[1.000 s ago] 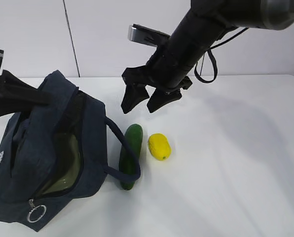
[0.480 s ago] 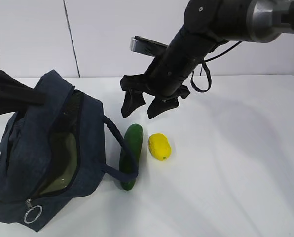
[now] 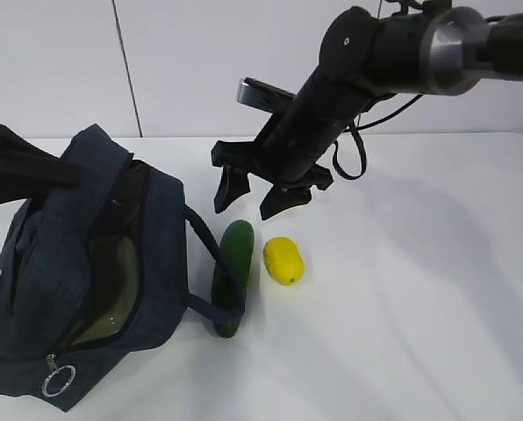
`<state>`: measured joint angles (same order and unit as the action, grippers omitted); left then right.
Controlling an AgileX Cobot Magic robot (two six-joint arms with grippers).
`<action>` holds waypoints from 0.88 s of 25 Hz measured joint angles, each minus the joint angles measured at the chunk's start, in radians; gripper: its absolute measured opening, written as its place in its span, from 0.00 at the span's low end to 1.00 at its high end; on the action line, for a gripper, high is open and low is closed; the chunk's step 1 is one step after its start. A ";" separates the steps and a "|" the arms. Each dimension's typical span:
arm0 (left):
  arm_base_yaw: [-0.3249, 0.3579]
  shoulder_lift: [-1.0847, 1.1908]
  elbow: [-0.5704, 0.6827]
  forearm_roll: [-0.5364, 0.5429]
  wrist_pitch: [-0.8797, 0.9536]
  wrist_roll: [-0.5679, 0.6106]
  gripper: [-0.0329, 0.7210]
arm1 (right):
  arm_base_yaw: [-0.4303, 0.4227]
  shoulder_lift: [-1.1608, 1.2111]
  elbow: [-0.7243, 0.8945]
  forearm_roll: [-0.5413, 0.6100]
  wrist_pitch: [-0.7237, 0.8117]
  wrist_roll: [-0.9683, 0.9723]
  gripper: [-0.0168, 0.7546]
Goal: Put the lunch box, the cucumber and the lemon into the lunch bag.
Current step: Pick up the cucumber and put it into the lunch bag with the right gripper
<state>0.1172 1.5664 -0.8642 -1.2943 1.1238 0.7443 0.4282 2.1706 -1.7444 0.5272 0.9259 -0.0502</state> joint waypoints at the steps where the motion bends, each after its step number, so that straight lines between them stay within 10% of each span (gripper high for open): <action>1: 0.000 0.000 0.000 0.000 0.000 0.000 0.05 | 0.000 0.011 0.000 0.012 -0.004 0.005 0.70; 22: 0.000 0.000 0.000 -0.004 0.000 0.005 0.05 | 0.000 0.118 0.000 0.094 -0.085 0.050 0.70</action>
<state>0.1172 1.5664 -0.8642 -1.2979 1.1238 0.7488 0.4282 2.2881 -1.7444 0.6214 0.8413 0.0000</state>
